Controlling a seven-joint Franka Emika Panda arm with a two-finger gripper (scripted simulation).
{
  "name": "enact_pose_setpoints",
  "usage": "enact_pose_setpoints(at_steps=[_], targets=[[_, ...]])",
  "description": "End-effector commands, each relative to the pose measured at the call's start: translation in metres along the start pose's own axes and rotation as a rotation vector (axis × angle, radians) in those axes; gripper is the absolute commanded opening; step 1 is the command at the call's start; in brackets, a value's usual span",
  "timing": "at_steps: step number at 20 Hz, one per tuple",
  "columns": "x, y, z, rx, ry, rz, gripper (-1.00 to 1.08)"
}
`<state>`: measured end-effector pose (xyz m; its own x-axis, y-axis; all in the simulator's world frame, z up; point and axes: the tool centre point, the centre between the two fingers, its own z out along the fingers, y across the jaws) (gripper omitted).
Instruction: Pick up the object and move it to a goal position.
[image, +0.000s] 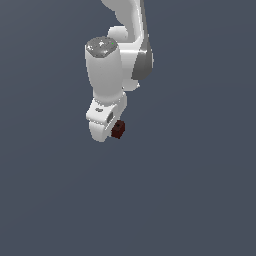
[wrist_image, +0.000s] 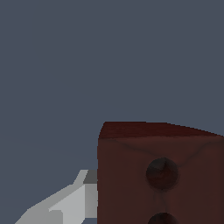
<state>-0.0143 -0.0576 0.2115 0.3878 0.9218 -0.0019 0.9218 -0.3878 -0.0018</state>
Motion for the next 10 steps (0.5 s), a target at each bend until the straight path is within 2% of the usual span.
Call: enact_pose_setpoints(at_steps=[1,10], targets=[[-0.019,-0.003,-0.026,-0.002,0.001,0.0,-1.0],[-0.085,-0.013,-0.112,-0.002,0.005,-0.001,-1.0]])
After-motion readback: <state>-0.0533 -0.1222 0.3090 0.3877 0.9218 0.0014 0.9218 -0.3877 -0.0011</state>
